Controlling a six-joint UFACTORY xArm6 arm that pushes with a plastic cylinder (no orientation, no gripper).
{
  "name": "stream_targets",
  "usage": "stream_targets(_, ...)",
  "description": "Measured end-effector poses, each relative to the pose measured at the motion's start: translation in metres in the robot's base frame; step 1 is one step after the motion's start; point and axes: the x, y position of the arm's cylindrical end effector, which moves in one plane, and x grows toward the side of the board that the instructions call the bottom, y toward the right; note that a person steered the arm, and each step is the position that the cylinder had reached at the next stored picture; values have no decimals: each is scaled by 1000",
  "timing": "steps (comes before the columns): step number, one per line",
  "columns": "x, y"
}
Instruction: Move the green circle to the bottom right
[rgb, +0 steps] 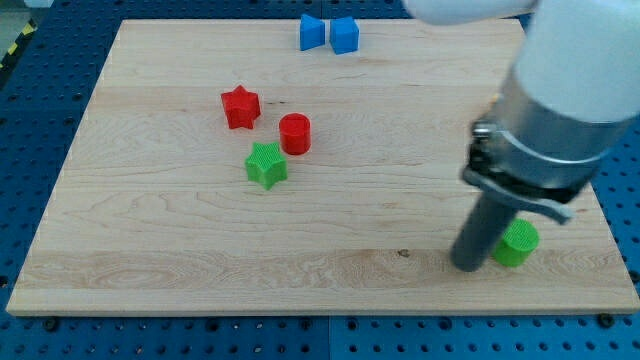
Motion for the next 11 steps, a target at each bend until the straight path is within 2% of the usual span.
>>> stream_targets(1,-22,-22)
stream_targets(3,-28,-17)
stream_targets(6,-27,64)
stream_targets(8,-25,71)
stream_targets(9,-29,43)
stream_targets(11,-33,-165)
